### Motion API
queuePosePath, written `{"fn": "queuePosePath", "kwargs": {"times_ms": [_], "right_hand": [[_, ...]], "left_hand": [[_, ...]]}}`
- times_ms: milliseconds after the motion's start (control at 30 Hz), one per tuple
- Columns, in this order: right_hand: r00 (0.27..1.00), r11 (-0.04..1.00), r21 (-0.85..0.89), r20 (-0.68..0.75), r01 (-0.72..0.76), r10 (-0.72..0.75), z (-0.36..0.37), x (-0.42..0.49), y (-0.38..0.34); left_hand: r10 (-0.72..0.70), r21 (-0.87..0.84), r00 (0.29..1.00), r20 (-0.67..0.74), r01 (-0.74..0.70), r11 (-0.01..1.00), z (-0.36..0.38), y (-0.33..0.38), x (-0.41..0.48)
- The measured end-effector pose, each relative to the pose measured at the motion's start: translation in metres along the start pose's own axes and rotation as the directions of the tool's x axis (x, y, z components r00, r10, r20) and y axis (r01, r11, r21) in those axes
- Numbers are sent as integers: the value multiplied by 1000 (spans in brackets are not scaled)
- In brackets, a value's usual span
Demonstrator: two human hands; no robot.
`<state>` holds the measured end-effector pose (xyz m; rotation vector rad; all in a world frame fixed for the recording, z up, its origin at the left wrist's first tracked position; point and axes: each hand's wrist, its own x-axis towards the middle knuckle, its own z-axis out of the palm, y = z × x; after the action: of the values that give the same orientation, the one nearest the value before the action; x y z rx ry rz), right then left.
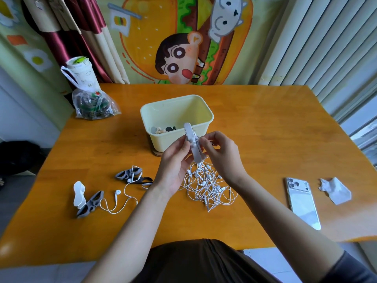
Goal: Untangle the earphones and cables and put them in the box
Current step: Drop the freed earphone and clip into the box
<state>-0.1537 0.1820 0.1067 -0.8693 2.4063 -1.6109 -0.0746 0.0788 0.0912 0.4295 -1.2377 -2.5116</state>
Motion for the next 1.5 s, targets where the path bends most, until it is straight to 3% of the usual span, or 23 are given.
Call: {"fn": "queuePosePath", "kwargs": {"times_ms": [233, 400, 700, 900, 1067, 1167, 1267, 1500], "right_hand": [[976, 997, 7, 202, -83, 80, -1, 3, 0], [953, 986, -95, 257, -140, 160, 0, 9, -1], [909, 944, 47, 290, -325, 299, 13, 3, 2], [914, 954, -19, 279, -300, 293, 14, 1, 1], [955, 979, -128, 233, -157, 184, 12, -1, 2], [971, 980, -166, 195, -107, 139, 11, -3, 1], [980, 987, -85, 132, -139, 150, 11, -4, -1], [984, 991, -112, 153, -76, 93, 11, -6, -1]], "left_hand": [[-15, 87, 1000, -1, 15, 996, -6, 5, 5], [34, 151, 998, -51, -26, 988, -8, 1, 10], [120, 359, 992, -41, -97, 928, -10, -3, 10], [223, 557, 974, -40, -164, 814, -15, -4, 12], [263, 629, 964, -41, -180, 757, -19, -9, 14], [257, 625, 966, -25, -186, 758, -20, -11, 15], [251, 614, 967, -43, -173, 770, -21, -12, 14], [236, 599, 965, -119, -120, 792, -23, -17, 14]]}}
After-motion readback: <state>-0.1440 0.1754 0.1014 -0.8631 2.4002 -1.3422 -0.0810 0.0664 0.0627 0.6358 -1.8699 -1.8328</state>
